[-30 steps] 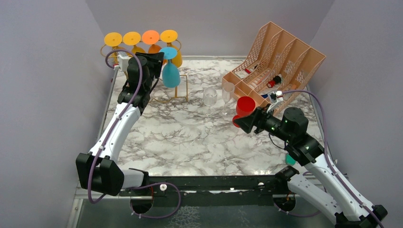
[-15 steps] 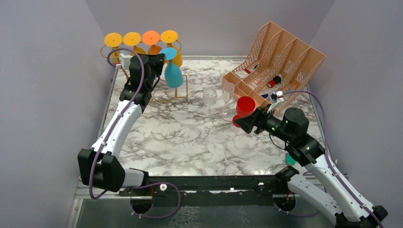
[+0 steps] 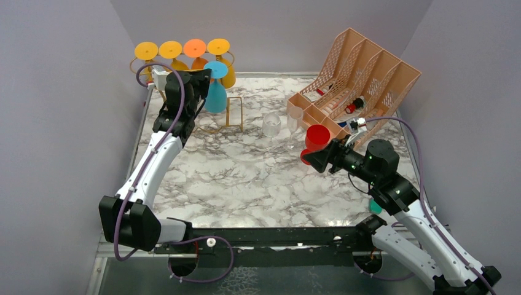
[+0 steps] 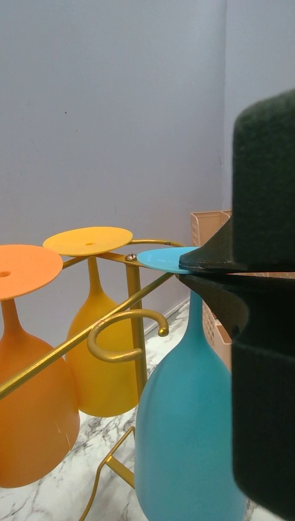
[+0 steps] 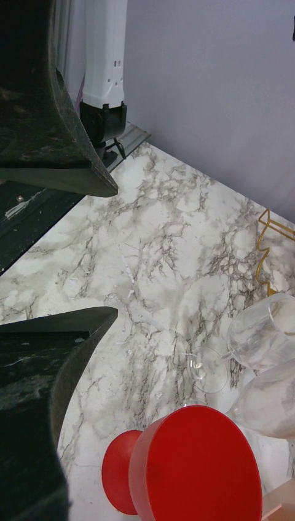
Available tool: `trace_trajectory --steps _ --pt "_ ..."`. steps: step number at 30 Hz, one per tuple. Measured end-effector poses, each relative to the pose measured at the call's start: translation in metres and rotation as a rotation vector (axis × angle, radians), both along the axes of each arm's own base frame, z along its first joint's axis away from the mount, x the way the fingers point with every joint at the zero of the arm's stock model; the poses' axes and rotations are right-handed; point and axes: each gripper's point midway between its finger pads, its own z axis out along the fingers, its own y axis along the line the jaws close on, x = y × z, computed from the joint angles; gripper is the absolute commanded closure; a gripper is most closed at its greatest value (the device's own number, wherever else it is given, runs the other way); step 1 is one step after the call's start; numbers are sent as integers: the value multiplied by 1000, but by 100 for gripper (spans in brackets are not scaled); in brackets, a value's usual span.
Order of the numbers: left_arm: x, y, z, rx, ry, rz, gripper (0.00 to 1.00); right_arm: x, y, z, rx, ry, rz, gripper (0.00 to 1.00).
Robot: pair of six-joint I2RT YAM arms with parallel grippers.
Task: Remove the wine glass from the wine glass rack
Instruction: Pick up the wine glass from the wine rack.
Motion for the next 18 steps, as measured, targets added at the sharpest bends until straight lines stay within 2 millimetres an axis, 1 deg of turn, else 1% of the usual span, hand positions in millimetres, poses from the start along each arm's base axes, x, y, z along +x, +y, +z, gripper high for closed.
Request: trace_trajectory --steps 10,18 --pt "-1 -1 4 -21 -7 -2 100 0 0 -1 -2 3 0 31" --pt "-7 -2 10 -48 -24 -12 100 0 0 -1 -2 3 0 31"
